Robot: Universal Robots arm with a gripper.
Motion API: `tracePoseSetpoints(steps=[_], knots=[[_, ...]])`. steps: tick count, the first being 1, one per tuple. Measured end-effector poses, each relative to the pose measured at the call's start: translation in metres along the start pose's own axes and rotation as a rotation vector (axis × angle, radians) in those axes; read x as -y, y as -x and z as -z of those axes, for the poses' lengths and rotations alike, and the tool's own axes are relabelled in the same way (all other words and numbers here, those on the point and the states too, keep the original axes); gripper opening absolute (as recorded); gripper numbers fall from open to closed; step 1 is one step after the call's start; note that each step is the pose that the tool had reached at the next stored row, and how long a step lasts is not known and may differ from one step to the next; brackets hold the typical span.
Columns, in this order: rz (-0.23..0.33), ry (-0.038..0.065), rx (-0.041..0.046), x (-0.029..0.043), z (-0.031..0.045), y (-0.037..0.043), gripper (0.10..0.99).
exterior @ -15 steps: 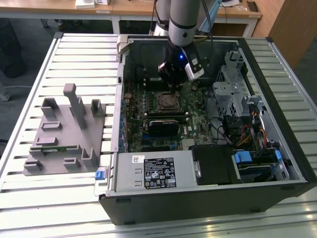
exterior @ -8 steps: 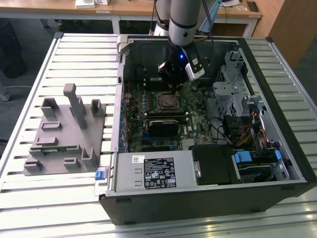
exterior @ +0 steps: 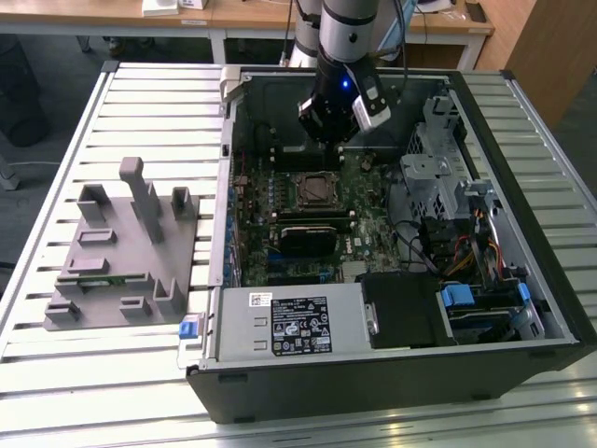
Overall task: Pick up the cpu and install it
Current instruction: 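Install the second cpu locking lever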
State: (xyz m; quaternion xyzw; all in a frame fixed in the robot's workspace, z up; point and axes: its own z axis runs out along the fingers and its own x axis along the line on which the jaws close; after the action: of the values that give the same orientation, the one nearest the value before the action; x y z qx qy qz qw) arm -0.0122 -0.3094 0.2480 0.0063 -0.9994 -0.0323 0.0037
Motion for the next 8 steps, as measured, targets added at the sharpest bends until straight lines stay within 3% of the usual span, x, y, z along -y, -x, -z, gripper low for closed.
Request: tracePoseSetpoints(steps=[4, 8], knots=[[0.000, 0.000, -0.0003, 0.0018, 0.0027, 0.0000, 0.106], [0.000, 0.000, -0.0005, 0.0131, 0.0034, -0.0002, 0.106]])
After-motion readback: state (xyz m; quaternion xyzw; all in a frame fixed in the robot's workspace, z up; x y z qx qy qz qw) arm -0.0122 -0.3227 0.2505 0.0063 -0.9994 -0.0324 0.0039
